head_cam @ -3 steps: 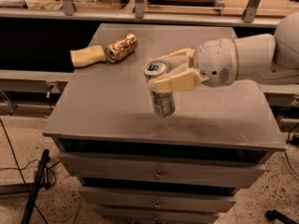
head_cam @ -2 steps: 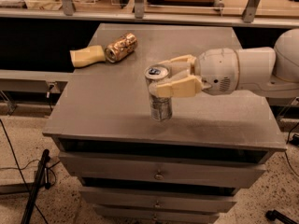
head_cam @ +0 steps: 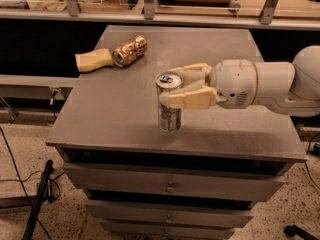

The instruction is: Place redbull can upright

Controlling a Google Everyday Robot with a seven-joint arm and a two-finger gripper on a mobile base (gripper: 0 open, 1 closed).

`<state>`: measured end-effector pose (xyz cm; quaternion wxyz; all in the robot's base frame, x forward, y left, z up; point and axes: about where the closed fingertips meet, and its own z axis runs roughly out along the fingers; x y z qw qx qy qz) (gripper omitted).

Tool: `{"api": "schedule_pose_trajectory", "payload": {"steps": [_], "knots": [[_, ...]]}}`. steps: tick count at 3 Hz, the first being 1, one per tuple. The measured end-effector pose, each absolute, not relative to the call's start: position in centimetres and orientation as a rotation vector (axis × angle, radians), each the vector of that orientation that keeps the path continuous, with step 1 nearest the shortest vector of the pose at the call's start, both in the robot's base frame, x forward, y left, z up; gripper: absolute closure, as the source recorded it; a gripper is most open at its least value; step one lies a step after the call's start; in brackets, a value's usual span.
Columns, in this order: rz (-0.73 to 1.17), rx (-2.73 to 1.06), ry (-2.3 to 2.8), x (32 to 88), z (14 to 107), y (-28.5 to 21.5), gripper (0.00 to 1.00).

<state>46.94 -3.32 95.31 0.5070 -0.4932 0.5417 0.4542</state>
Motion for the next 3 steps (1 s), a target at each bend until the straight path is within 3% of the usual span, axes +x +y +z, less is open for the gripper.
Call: {"api": "schedule_pose_trajectory", "payload": {"steps": [3], "knots": [[1.118,-1.132,1.322,47.4,91.9,-3.8,0.13]]}}
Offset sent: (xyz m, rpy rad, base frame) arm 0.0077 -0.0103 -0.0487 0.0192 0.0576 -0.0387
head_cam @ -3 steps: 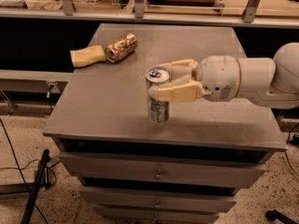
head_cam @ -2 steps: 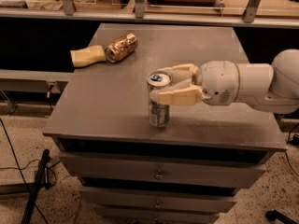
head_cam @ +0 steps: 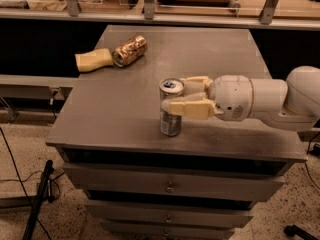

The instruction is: Place redbull can upright

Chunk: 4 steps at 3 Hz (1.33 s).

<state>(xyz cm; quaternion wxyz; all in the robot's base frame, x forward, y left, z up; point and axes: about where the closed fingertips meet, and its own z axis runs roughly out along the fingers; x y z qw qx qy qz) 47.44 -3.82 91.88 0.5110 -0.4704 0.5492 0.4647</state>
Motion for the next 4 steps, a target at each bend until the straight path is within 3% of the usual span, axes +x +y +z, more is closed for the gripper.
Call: {"api": "schedule_pose_trajectory", "payload": {"steps": [1,3,4], "knots": [[1.093,-1.131,1.295,47.4,92.0,-4.4,0.0],[0.864,-1.173,1.361,45.7,92.5,-11.2,0.0],[0.862,-1.17,1.363,45.6,92.5,-11.3,0.0]]}}
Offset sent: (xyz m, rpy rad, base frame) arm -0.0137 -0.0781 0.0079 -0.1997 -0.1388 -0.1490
